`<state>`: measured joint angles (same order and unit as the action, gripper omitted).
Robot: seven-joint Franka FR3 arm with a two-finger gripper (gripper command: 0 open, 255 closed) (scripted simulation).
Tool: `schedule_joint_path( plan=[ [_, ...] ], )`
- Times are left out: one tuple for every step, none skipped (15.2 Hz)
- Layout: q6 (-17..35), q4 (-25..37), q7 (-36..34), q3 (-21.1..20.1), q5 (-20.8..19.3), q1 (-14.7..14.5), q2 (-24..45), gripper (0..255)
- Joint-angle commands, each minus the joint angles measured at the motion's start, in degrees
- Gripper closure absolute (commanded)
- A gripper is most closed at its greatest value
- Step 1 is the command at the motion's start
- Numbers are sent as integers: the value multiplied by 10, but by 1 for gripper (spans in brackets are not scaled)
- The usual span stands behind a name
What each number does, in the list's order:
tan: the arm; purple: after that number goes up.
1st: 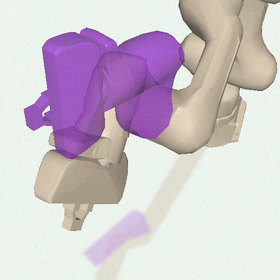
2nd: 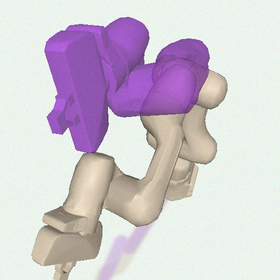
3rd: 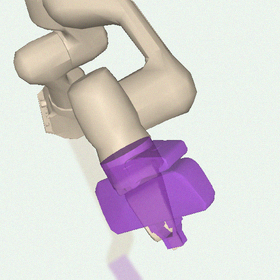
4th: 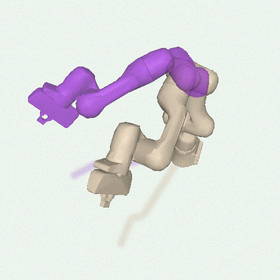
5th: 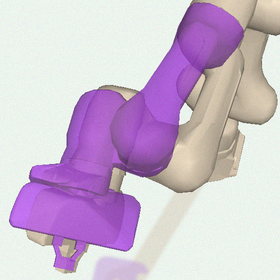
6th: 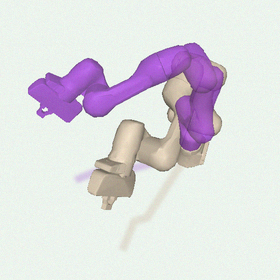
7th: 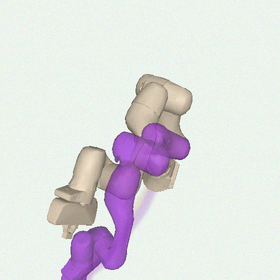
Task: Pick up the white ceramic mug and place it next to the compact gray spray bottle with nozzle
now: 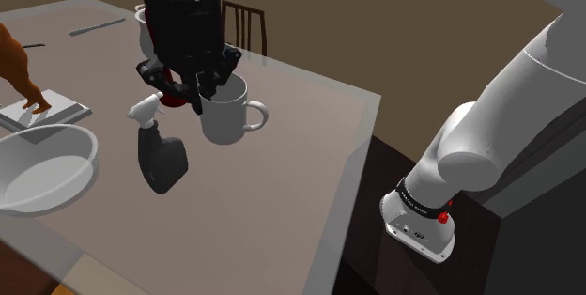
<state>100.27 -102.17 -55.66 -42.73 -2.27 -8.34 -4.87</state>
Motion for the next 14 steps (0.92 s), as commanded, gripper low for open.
schedule_joint_path(
  plan=[
    [16,-15,-1,0,0,0,0,255],
    [23,-23,-1,0,0,0,0,255],
    [31,-31,-1,0,0,0,0,255],
    [39,-39,-2,0,0,0,0,255],
    [46,-46,-3,-1,0,0,0,255],
    [54,-54,-3,-1,-1,-1,0,255],
    [61,-61,-4,-1,-1,-1,1,255],
    [69,-68,-5,-1,-2,-1,1,255],
    [77,-75,-6,-2,-2,-1,2,255],
    [84,-82,-7,-2,-3,-1,3,255],
    [92,-88,-9,-3,-4,-1,4,255],
    [99,-95,-10,-3,-5,-1,6,255],
    [107,-101,-11,-3,-6,-2,7,255],
    [114,-108,-13,-4,-8,-2,9,255]
  ],
)
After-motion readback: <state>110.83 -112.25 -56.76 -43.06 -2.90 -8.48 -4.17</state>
